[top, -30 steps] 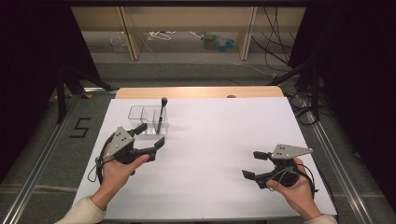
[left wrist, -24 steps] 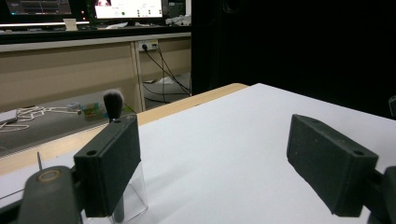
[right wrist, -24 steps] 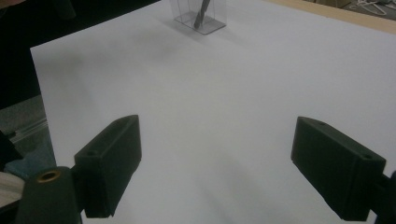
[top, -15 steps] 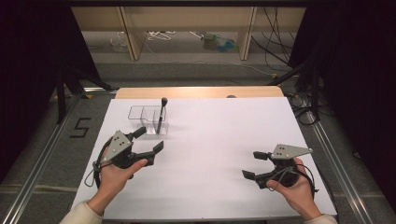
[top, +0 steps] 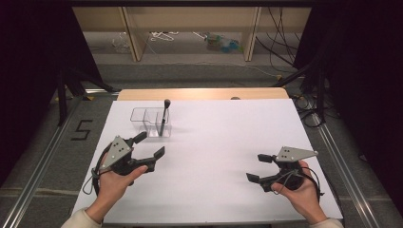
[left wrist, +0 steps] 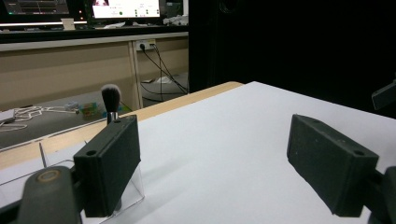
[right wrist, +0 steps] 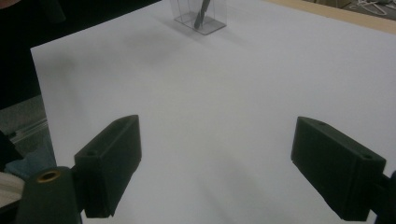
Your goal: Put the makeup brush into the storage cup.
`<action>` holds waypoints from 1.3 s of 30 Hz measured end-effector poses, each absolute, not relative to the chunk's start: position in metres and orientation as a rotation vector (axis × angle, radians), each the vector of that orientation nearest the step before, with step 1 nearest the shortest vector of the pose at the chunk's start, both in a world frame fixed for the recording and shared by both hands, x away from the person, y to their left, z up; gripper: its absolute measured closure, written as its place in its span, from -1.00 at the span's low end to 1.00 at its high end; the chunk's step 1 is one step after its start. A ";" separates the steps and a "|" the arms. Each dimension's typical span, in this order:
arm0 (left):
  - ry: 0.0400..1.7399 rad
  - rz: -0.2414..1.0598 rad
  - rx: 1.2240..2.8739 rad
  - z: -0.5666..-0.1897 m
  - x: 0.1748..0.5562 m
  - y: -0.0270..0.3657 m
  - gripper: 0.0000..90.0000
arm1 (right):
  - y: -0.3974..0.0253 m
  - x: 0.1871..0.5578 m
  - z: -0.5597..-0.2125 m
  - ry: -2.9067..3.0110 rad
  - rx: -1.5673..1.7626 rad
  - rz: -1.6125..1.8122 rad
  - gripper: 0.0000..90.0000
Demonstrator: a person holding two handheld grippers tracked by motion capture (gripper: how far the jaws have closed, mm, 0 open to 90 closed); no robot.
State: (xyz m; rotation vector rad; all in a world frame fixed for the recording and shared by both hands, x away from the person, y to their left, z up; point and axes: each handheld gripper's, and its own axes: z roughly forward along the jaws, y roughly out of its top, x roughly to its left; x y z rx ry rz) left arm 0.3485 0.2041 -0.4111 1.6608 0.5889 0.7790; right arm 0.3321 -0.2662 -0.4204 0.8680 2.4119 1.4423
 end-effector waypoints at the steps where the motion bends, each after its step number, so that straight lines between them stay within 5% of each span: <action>1: 0.589 0.780 1.661 -0.411 0.348 0.204 -0.62 | -0.266 0.332 -0.420 2.411 0.868 1.443 -0.63; 39: 0.540 0.726 1.686 -0.421 0.321 0.216 -0.61 | -0.267 0.333 -0.421 2.417 0.884 1.452 -0.63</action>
